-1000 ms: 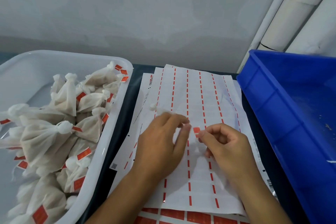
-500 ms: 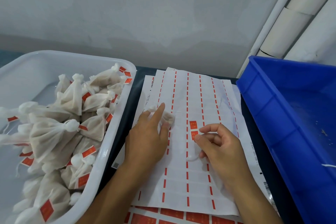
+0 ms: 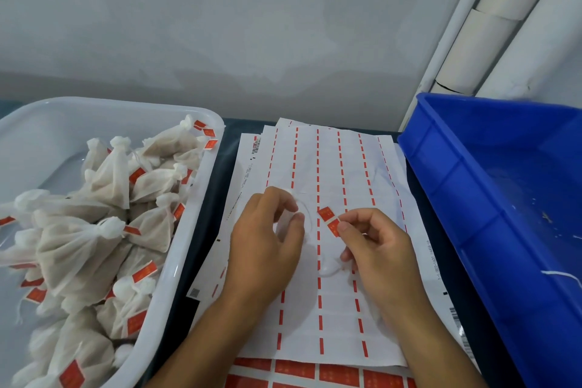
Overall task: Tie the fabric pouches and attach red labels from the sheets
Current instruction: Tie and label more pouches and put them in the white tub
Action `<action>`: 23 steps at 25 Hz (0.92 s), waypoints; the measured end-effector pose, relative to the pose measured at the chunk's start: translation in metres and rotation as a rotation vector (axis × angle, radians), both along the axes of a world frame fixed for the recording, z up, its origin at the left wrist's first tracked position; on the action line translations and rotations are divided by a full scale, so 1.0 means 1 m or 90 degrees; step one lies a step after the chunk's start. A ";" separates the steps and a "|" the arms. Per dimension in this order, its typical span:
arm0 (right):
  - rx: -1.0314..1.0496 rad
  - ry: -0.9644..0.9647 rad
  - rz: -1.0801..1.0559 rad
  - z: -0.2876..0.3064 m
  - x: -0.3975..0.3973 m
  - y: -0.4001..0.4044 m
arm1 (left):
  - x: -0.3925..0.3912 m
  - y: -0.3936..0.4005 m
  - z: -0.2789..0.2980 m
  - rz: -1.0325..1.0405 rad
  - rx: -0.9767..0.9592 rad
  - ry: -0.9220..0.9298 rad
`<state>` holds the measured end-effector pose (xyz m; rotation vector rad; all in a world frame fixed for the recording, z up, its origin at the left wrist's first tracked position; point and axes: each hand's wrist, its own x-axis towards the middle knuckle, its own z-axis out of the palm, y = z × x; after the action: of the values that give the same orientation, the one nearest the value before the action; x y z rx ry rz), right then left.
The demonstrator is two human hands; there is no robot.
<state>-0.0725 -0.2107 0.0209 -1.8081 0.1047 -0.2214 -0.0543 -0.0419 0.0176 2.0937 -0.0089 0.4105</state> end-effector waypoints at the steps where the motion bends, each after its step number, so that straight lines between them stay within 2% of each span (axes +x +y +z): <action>1: 0.006 -0.005 -0.001 0.000 0.001 -0.001 | -0.001 -0.002 0.001 -0.013 -0.031 0.025; 5: 0.023 -0.009 -0.001 0.002 0.002 -0.006 | -0.001 -0.003 0.004 -0.067 -0.110 0.097; 11: 0.028 -0.011 0.009 0.003 0.002 -0.007 | 0.003 0.000 0.001 -0.035 -0.091 0.148; 19: 0.046 0.000 0.017 0.004 0.001 -0.008 | 0.002 0.010 0.012 -0.030 0.010 0.026; 23: 0.049 0.009 0.014 0.004 0.001 -0.008 | -0.001 0.010 0.015 -0.053 -0.024 -0.004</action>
<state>-0.0716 -0.2188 0.0254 -1.7341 0.1025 -0.1868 -0.0548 -0.0323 0.0330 2.0473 -0.0903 0.3641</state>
